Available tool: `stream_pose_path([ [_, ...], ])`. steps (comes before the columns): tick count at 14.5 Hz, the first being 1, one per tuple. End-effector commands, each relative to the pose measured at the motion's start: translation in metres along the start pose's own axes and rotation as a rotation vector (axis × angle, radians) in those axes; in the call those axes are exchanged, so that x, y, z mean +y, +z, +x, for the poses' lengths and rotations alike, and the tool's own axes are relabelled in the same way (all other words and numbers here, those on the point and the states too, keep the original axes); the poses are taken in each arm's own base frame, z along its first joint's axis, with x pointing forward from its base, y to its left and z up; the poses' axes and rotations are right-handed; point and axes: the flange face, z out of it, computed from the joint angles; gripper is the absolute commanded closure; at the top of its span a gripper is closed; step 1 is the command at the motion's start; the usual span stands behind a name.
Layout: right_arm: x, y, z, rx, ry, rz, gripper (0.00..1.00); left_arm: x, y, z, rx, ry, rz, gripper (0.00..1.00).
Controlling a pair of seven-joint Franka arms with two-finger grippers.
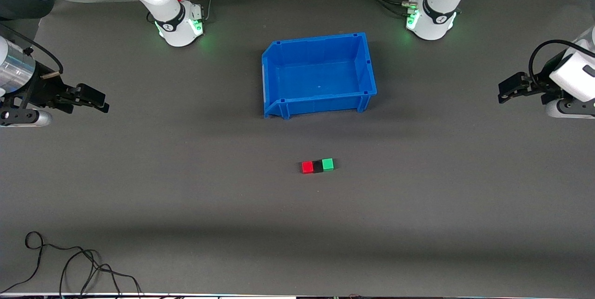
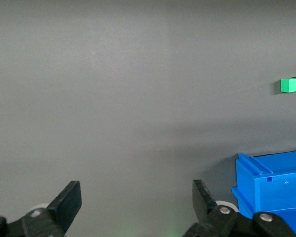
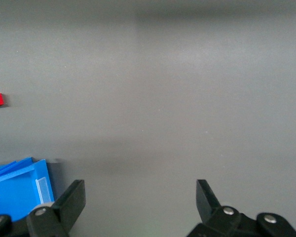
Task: Attach green and red cubes to black cube
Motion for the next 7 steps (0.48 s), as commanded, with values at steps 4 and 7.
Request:
stream_pose_path([
  [4,-0.0020,0.0087,-0.0016,0.002,-0.014,-0.012,0.01,-0.0027,-0.0129,-0.0026,0.007,0.008,0.018,0.00],
  [7,-0.0036,0.0107,-0.0010,-0.002,-0.016,-0.012,0.01,-0.0036,-0.0123,0.0003,0.007,0.013,0.017,0.00],
])
